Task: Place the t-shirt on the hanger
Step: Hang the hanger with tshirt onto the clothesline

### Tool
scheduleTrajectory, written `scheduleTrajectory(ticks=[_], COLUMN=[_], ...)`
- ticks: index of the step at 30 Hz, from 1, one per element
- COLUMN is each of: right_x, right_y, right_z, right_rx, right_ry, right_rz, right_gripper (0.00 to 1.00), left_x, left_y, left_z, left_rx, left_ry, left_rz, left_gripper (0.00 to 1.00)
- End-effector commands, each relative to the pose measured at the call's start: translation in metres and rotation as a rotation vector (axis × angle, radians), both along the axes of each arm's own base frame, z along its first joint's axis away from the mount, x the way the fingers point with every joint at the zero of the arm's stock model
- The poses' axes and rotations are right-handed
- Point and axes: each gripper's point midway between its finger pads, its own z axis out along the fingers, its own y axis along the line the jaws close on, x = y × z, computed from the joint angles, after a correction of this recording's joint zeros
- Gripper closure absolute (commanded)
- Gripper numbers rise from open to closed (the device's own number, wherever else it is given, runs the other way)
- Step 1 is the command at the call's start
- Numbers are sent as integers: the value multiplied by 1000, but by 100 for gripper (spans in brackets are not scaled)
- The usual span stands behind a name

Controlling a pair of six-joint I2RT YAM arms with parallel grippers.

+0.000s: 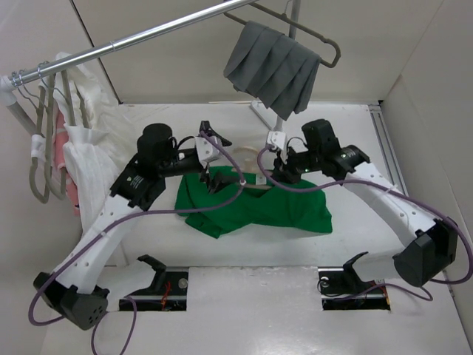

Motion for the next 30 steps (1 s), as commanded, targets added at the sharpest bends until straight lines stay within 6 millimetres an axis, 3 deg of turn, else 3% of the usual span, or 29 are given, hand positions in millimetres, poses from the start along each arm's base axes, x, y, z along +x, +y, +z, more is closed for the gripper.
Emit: scheduleTrajectory(ticks=[1,2,3,4,5,6,7,8,10,16,20,21,26,27,28,30], right_x=[29,34,39,49,55,60,63,74,84,125,147,153,179,190,191,209], right_y=[-11,-14,-20,-27,-31,-34,-37,-37,-37,-36,-29,-29,-36,-39,-41,-38], right_z=[74,78,87,100,108,116,121,145,168,262,320,344,370,367,380,376], right_rx=[77,76,81,82,81,80,75,95,118,248,415,478,610,616,655,689], right_ry=[-139,-139,-152,-158,-173,-186,-177,-220,-255,-376,-464,-530,-560,-560,-594,-579], right_rz=[-88,-103,-121,-152,-163,-170,-181,-190,-195,-290,-368,-386,-523,-567,-580,-612], right_gripper=[100,100,100,100,100,100,100,100,100,100,100,100,100,100,100,100], left_x=[2,-7,-2,-3,-15,-16,-15,-19,-21,-26,-22,-21,-21,-19,-19,-20], left_y=[20,23,34,40,50,56,57,60,63,62,61,60,64,64,66,66], left_z=[82,99,113,115,139,147,148,152,152,128,111,103,85,81,77,75], left_rx=[-245,-306,-363,-398,-470,-497,-499,-514,-511,-457,-437,-422,-404,-399,-397,-396], left_ry=[-190,-231,-278,-305,-394,-407,-407,-398,-380,-356,-300,-283,-232,-225,-222,-220], left_rz=[179,176,254,282,296,320,331,339,350,331,344,346,374,384,394,394], left_gripper=[0,0,0,0,0,0,0,0,0,0,0,0,0,0,0,0])
